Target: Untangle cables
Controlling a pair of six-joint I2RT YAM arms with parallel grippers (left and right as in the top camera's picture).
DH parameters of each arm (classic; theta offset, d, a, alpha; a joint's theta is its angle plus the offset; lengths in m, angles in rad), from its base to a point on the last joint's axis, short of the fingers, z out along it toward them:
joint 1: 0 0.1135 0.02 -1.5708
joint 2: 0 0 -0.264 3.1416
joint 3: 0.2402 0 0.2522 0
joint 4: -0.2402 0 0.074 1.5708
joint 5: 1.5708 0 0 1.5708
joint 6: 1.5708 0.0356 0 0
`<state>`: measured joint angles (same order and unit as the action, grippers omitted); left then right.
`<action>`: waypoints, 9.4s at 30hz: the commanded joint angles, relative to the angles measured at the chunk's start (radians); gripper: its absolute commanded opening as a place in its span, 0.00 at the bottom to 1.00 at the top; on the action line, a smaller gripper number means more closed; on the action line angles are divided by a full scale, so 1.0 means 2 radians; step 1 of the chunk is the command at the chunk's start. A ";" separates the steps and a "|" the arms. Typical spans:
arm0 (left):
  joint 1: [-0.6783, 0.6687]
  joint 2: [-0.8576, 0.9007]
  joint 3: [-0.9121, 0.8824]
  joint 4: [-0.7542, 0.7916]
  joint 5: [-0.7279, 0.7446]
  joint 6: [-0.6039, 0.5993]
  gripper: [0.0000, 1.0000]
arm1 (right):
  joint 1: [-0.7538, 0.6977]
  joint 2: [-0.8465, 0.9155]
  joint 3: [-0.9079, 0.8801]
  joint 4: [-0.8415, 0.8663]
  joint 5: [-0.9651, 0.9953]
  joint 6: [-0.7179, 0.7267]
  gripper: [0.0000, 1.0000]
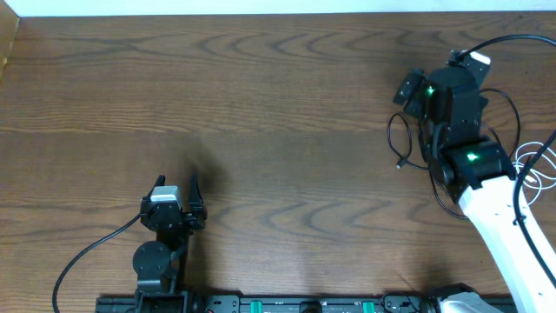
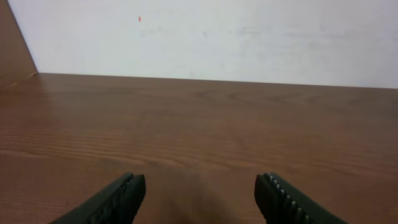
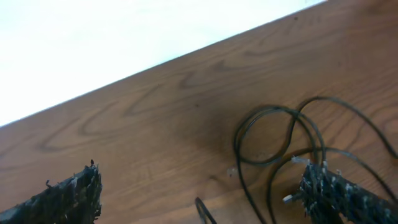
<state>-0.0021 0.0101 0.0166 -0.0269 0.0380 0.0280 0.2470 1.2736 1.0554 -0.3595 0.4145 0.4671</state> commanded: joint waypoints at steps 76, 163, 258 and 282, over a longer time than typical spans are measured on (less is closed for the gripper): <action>-0.002 -0.003 -0.006 -0.023 -0.019 0.008 0.63 | -0.056 -0.634 -0.525 0.148 -0.145 -0.279 0.99; -0.002 -0.003 -0.006 -0.023 -0.019 0.008 0.63 | -0.056 -0.634 -0.525 0.148 -0.145 -0.279 0.99; -0.002 -0.003 -0.006 -0.023 -0.019 0.008 0.63 | -0.056 -0.634 -0.525 0.148 -0.145 -0.279 0.99; -0.002 -0.003 -0.006 -0.023 -0.019 0.008 0.63 | -0.056 -0.634 -0.525 0.148 -0.145 -0.279 0.99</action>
<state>-0.0021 0.0101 0.0200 -0.0307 0.0235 0.0311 0.1398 0.0120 0.0063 -0.0586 0.1303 -0.0914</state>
